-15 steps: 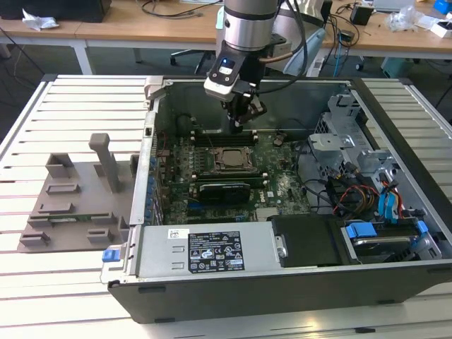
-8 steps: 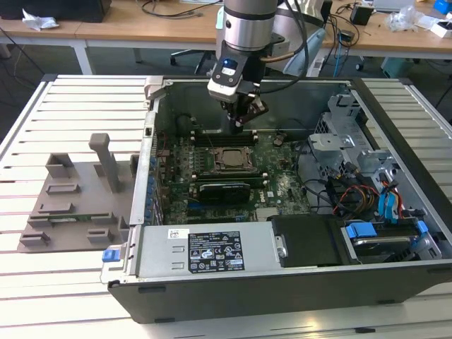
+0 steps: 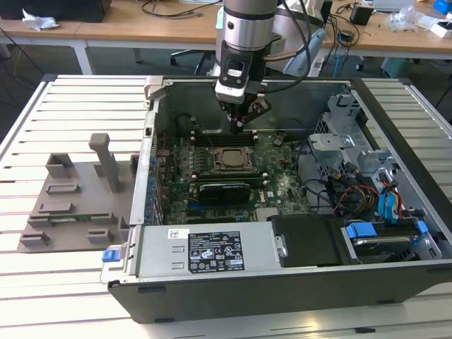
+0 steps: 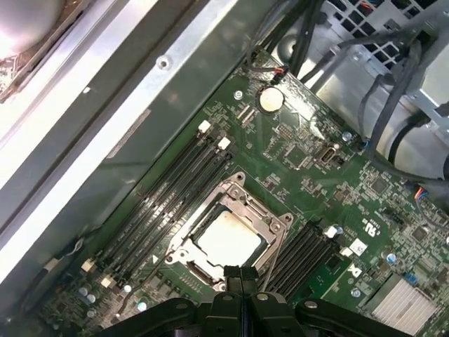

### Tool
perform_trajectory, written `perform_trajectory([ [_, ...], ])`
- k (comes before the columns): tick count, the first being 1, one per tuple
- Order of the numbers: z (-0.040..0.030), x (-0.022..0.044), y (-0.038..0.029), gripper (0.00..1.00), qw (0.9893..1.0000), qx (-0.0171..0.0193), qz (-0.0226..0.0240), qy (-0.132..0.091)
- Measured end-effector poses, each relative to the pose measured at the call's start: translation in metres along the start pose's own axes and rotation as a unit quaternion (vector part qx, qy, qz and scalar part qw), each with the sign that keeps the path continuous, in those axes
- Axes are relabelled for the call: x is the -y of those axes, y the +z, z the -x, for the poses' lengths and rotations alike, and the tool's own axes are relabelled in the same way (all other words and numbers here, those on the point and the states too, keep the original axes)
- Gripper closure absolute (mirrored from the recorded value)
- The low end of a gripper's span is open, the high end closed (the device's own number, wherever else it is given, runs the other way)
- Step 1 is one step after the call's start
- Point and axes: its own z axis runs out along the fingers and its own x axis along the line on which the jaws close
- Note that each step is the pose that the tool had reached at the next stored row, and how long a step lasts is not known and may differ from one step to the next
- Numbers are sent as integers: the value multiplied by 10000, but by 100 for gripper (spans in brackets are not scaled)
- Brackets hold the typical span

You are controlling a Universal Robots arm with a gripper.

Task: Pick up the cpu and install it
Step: 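Install the first cpu locking lever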

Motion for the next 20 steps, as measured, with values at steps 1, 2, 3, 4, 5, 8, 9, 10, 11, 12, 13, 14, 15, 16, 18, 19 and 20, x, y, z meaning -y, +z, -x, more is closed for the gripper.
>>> perform_trajectory([
  [1,0,0,0,89,10000,2,2,-58],
  [2,0,0,0,89,10000,3,3,-81],
  [3,0,0,0,89,9999,5,5,-124],
  [4,0,0,0,89,9998,8,7,-198],
  [5,0,0,0,89,9997,10,9,-256],
  [8,0,0,0,89,9989,19,17,-470],
  [9,0,0,0,89,9985,22,20,-541],
  [10,0,0,0,89,9983,23,21,-581],
  [11,0,0,0,89,9981,25,23,-622],
  [12,0,0,0,89,9977,27,25,-682],
  [13,0,0,0,89,9973,29,27,-736],
  [14,0,0,0,89,9970,31,28,-772],
  [15,0,0,0,89,9967,32,29,-807],
  [16,0,0,0,89,9965,34,30,-838],
  [18,0,0,0,89,9955,38,34,-945],
  [19,0,0,0,89,9952,39,35,-979],
  [20,0,0,0,89,9948,41,37,-1013],
])
